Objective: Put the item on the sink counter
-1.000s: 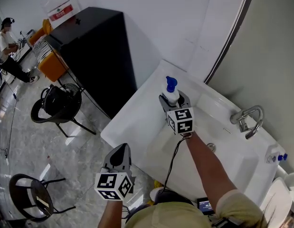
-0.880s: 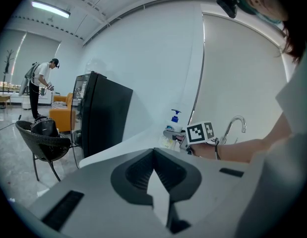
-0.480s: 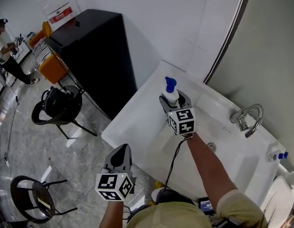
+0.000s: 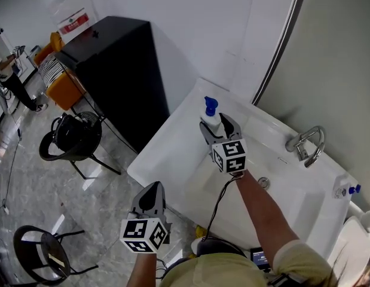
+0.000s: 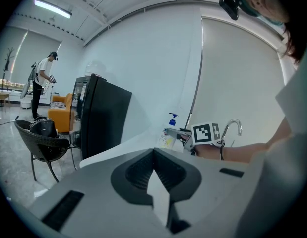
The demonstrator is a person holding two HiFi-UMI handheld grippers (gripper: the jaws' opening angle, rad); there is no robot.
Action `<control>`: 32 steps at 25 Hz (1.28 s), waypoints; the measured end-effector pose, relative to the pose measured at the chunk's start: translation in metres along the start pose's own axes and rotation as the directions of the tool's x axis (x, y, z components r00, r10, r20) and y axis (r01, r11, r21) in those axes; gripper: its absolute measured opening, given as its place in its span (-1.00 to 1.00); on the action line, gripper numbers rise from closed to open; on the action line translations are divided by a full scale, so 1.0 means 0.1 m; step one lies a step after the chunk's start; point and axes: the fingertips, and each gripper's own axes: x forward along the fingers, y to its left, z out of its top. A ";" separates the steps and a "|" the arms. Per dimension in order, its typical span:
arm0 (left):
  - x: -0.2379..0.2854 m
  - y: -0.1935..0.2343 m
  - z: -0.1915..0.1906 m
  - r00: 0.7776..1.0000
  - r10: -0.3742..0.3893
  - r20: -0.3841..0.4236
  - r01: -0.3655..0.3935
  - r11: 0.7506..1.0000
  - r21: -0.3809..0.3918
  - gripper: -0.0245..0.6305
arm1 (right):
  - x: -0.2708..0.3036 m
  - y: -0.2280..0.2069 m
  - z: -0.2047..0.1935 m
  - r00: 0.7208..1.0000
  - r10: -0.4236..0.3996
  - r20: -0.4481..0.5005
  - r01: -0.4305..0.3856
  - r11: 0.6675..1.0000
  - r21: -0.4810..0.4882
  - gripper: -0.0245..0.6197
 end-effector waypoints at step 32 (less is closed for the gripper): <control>-0.49 -0.77 0.11 0.978 -0.194 0.080 0.192 0.981 0.032 -0.81 | -1.92 0.51 0.46 0.996 -0.022 0.082 0.013 0.994 0.108 -0.42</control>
